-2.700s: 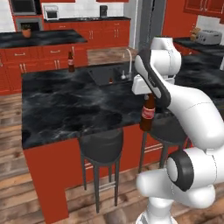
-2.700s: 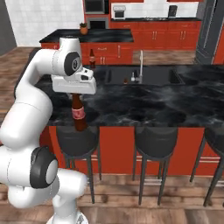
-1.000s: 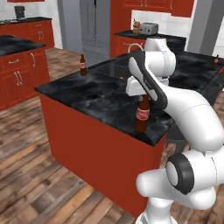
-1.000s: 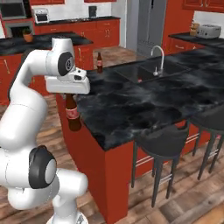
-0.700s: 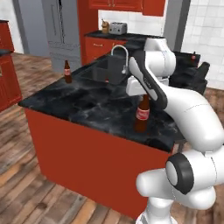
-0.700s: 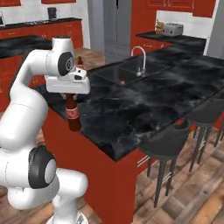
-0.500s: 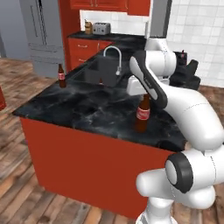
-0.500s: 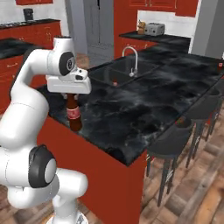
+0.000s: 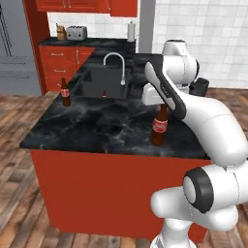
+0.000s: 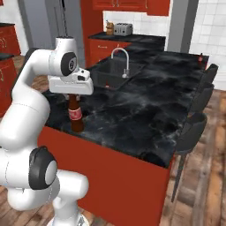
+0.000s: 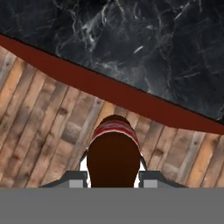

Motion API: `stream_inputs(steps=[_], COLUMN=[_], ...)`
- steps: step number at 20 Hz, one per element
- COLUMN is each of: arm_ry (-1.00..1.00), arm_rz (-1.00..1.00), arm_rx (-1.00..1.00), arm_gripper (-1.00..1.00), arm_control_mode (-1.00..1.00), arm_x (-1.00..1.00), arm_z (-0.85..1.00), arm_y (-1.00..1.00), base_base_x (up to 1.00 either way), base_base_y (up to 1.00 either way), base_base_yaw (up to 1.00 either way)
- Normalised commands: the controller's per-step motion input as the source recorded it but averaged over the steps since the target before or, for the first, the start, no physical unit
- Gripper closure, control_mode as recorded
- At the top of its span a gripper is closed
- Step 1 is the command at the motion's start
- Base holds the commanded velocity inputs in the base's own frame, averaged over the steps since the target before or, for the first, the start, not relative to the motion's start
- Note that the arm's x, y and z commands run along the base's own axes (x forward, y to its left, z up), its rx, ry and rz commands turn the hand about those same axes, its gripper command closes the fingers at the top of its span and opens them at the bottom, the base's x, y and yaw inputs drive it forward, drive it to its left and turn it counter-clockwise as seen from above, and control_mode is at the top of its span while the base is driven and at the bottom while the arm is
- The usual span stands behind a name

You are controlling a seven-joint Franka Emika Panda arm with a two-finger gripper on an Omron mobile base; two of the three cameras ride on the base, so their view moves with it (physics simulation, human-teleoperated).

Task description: Place the large bottle from the dining counter next to the other large bottle outside the sink, and place the small bottle from the dining counter next to the other small bottle inside the sink.

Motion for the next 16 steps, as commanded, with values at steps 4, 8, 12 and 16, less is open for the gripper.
stream_inputs(steps=[4, 8, 12, 16], arm_ry=[0.0, 0.0, 0.0, 0.0], arm_rz=[0.0, 0.0, 0.0, 0.0], arm_rx=[0.0, 0.0, 0.0, 0.0], arm_gripper=[1.0, 1.0, 1.0, 1.0], arm_control_mode=[1.0, 1.0, 1.0, 1.0], arm_x=[0.0, 0.0, 0.0, 0.0], arm_z=[0.0, 0.0, 0.0, 0.0], arm_y=[0.0, 0.0, 0.0, 0.0], base_base_x=[0.03, 0.05, 0.01, 0.03], base_base_y=[1.0, 1.0, 1.0, 1.0], base_base_yaw=[-0.41, -0.41, -0.38, -0.32])
